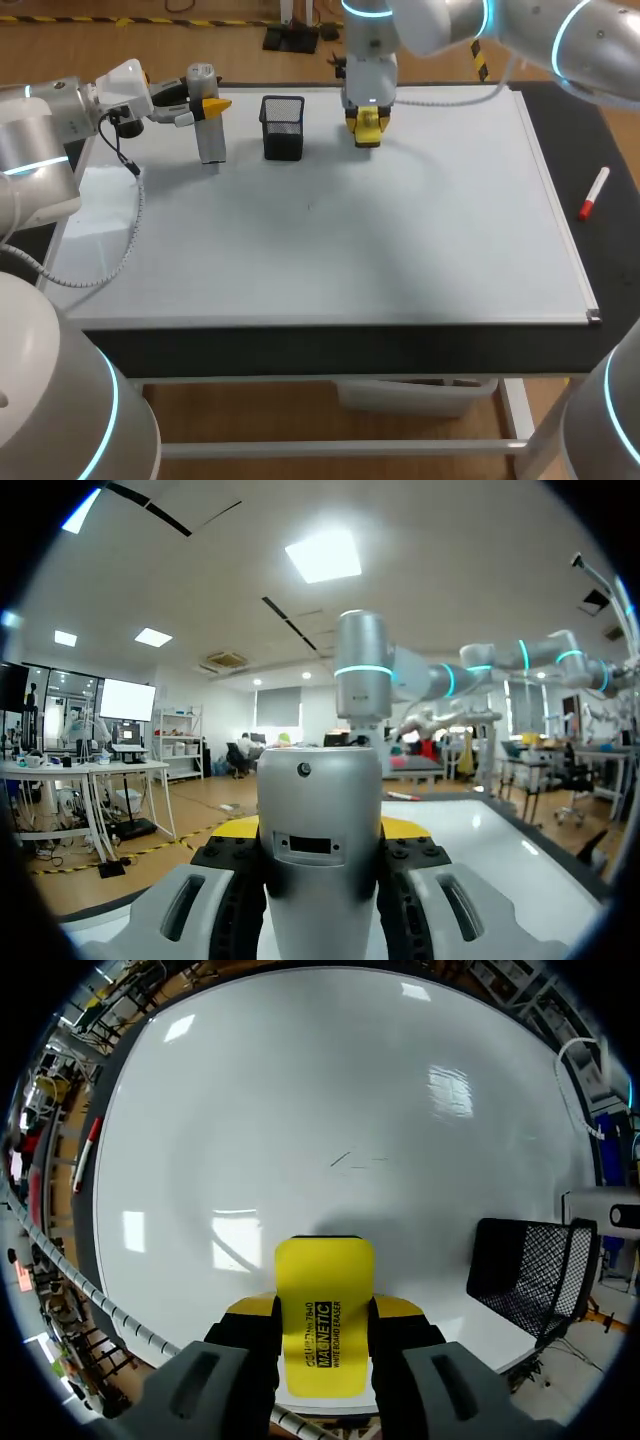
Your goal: Pick up the inspection probe, press it on each red-marked spot on the whiteboard one by one, put down the probe, pick up the eraser, and wipe off all the red marks.
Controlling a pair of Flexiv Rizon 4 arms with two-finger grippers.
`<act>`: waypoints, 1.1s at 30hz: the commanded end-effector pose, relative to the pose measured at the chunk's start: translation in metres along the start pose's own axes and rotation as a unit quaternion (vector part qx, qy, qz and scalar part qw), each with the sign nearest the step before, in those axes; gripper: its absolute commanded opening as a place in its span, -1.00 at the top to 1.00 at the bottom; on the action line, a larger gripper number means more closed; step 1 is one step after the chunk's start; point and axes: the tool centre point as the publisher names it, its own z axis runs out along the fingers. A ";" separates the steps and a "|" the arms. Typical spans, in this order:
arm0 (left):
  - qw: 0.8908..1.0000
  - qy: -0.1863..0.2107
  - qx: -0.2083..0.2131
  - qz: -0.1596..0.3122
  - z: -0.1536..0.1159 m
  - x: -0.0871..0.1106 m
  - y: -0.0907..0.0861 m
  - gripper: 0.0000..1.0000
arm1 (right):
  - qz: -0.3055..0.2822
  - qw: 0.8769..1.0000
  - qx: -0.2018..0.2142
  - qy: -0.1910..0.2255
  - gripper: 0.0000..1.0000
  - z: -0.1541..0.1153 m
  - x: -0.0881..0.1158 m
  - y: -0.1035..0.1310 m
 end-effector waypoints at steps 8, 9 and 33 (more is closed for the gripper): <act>1.000 0.000 0.001 0.001 0.000 0.000 -0.001 1.00 | 0.002 1.000 -0.027 -0.008 1.00 0.011 -0.006 -0.023; 1.000 0.000 0.001 0.001 0.000 0.000 -0.001 1.00 | 0.000 1.000 -0.026 -0.007 1.00 0.011 -0.007 -0.024; 1.000 0.000 0.001 0.001 0.000 0.000 -0.001 1.00 | 0.000 1.000 -0.031 0.001 1.00 0.020 -0.019 -0.036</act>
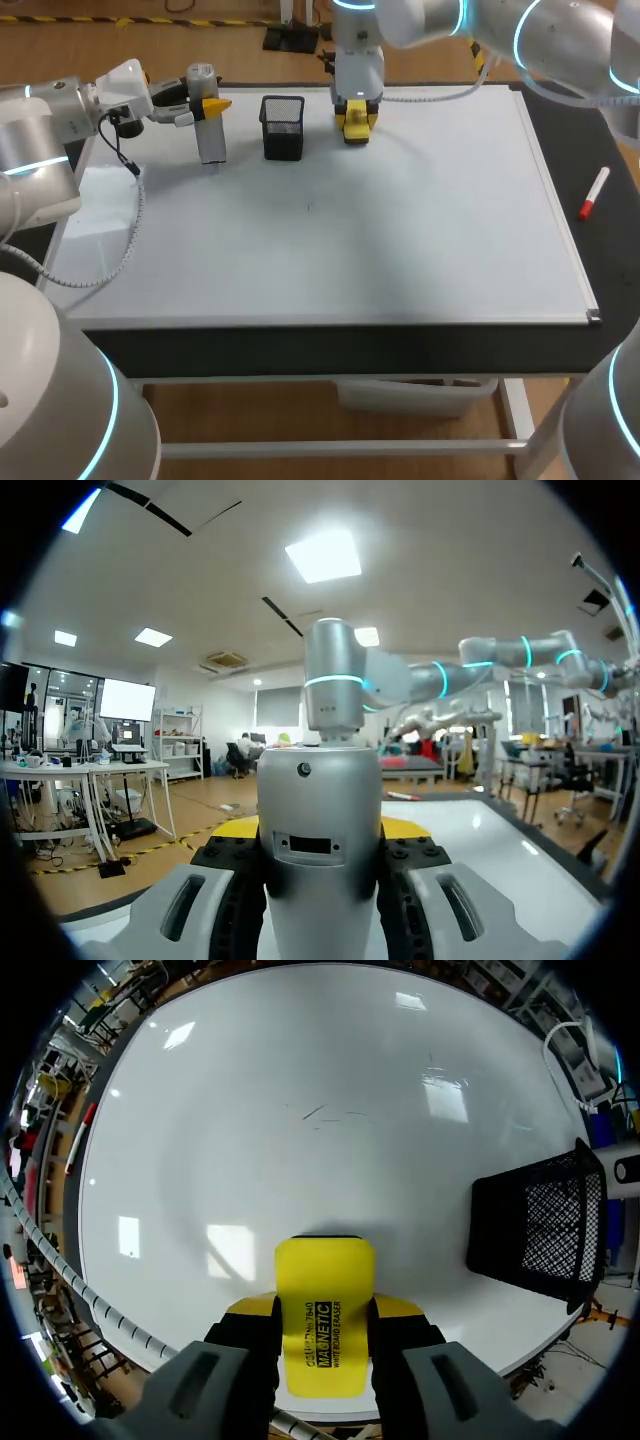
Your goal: Pick up the inspection probe, press it on each red-marked spot on the whiteboard one by one, put down the probe, pick up the eraser, and wipe off all the red marks.
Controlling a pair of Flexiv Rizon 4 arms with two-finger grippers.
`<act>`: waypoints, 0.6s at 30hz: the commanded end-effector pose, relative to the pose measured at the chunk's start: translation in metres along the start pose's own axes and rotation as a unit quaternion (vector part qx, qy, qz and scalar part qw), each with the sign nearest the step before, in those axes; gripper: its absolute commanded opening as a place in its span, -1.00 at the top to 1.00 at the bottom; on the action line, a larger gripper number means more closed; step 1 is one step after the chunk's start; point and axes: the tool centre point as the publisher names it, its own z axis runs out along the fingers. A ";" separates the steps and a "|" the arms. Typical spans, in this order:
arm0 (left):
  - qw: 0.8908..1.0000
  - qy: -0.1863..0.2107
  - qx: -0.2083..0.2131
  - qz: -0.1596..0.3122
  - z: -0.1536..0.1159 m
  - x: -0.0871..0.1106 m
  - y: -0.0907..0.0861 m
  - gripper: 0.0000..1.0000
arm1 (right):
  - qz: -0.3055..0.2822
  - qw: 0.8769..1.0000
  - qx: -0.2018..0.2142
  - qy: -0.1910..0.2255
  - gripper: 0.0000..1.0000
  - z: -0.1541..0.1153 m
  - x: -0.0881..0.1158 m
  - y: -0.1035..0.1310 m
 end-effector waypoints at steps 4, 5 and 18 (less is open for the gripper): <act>1.000 0.000 0.001 0.001 0.000 0.000 -0.001 1.00 | 0.004 1.000 -0.006 0.000 1.00 0.002 -0.001 -0.006; 1.000 0.000 0.001 0.001 0.000 0.000 -0.001 1.00 | 0.005 1.000 -0.006 0.000 1.00 0.002 0.000 -0.006; 1.000 0.000 0.001 0.001 0.000 0.000 -0.001 1.00 | 0.010 1.000 -0.006 -0.006 1.00 0.006 0.004 -0.008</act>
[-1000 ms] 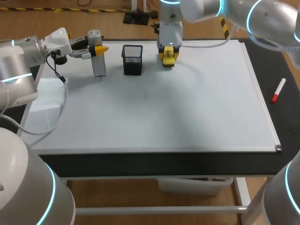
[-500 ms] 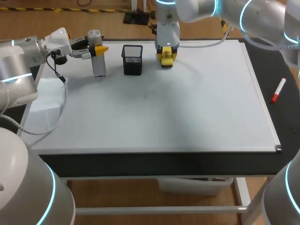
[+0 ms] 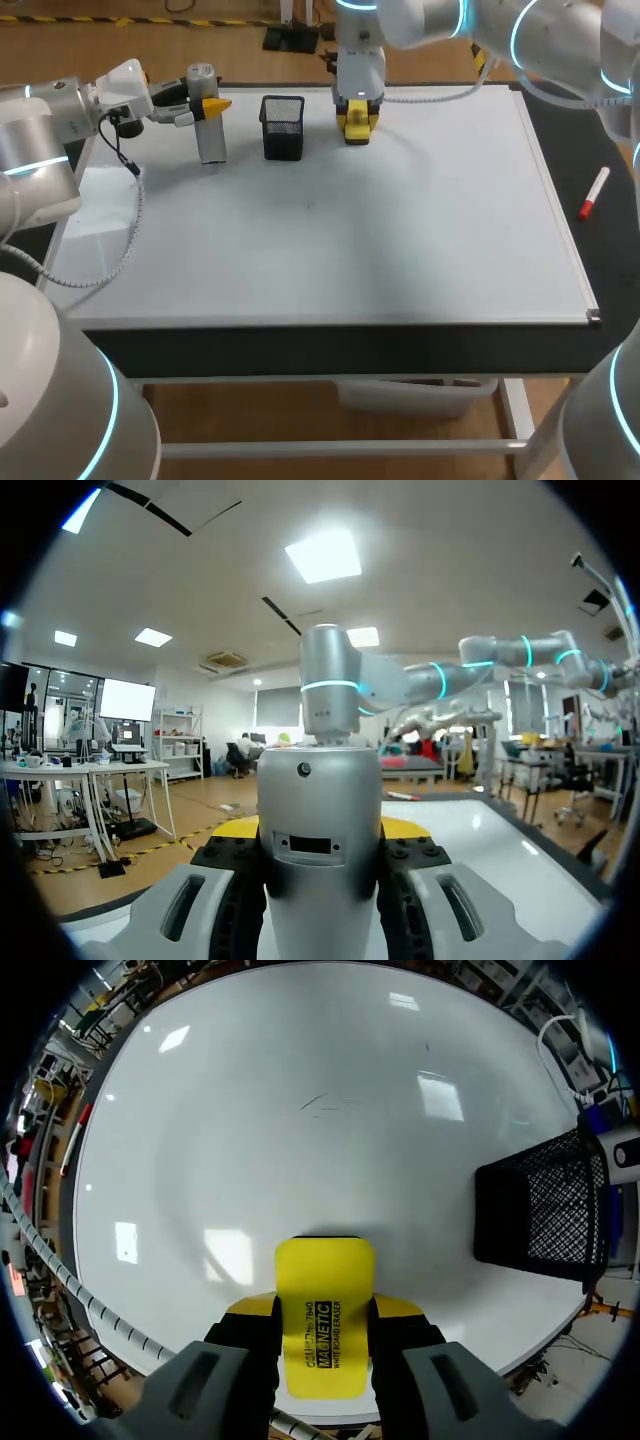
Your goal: Pick up the inspection probe, press it on each red-marked spot on the whiteboard one by one, put down the probe, pick up the eraser, and wipe off all the red marks.
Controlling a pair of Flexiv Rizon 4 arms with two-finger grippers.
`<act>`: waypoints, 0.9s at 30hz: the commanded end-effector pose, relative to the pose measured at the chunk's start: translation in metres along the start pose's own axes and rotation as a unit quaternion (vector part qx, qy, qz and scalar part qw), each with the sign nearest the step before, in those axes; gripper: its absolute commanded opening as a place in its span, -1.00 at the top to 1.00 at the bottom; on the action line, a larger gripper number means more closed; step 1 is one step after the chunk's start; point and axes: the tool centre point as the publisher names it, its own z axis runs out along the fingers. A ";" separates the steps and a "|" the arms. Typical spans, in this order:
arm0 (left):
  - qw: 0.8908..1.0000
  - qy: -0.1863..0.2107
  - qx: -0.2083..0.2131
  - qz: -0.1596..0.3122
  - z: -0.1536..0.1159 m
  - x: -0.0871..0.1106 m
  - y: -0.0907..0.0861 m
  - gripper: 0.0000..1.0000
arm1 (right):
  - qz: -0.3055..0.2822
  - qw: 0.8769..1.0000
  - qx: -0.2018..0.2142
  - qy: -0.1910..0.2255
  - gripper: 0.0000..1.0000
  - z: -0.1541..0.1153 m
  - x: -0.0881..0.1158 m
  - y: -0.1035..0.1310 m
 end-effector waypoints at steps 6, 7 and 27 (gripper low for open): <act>1.000 0.000 0.001 0.001 0.000 0.000 -0.001 1.00 | -0.002 1.000 -0.001 0.010 -1.00 -0.003 0.001 -0.002; 1.000 0.000 0.001 0.001 0.000 0.000 -0.001 1.00 | 0.003 1.000 0.000 0.013 -1.00 -0.004 0.002 -0.002; 1.000 0.000 0.001 0.001 0.000 0.000 -0.001 1.00 | 0.201 0.978 0.027 -0.054 -1.00 -0.060 0.058 0.016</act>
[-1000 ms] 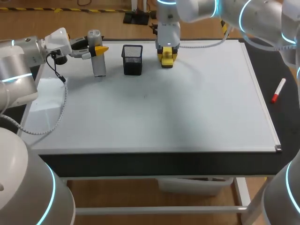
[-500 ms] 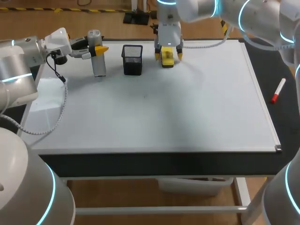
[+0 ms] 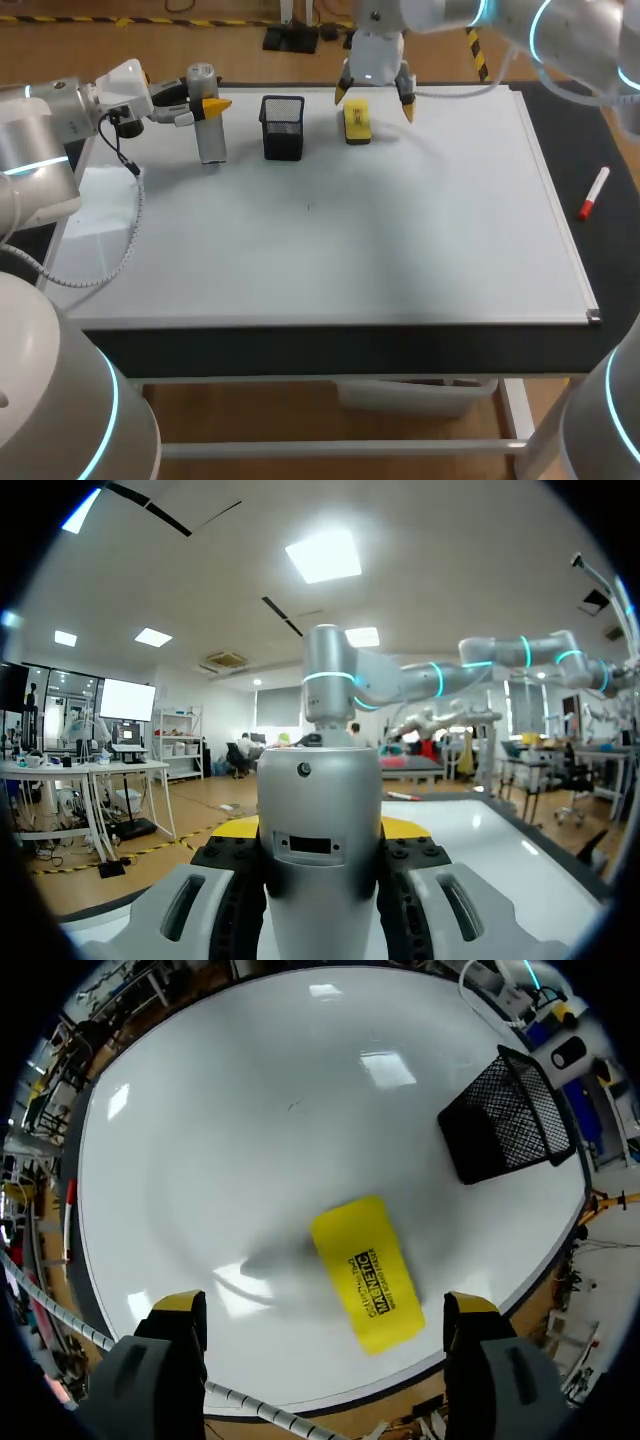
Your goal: Pick up the inspection probe, press it on each red-marked spot on the whiteboard one by one, put down the probe, pick up the eraser, and wipe off all the red marks.
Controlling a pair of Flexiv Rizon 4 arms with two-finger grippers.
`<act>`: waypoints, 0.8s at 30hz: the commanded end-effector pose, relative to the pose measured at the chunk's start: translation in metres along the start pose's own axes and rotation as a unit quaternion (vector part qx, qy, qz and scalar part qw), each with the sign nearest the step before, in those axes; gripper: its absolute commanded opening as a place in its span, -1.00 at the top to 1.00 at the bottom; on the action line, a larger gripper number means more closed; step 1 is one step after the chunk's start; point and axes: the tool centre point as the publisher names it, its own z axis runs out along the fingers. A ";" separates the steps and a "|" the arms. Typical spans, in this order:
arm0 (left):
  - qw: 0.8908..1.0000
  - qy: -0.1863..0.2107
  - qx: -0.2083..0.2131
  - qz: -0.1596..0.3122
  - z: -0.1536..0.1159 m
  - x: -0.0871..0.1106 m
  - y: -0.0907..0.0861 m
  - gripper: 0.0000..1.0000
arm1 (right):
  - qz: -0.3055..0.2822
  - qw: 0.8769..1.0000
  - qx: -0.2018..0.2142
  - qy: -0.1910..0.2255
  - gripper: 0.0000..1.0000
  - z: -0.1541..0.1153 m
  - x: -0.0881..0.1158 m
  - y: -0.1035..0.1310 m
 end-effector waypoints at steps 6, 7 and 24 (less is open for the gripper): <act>1.000 0.000 0.001 0.001 0.000 0.000 -0.001 1.00 | 0.092 0.993 0.031 -0.066 -1.00 -0.053 0.048 0.021; 1.000 0.000 0.001 0.001 0.000 0.000 -0.001 1.00 | 0.103 0.992 0.030 -0.068 -1.00 -0.056 0.050 0.023; 1.000 0.000 0.001 0.001 0.000 0.000 -0.001 1.00 | 0.272 0.946 0.013 -0.176 -1.00 -0.105 0.098 0.037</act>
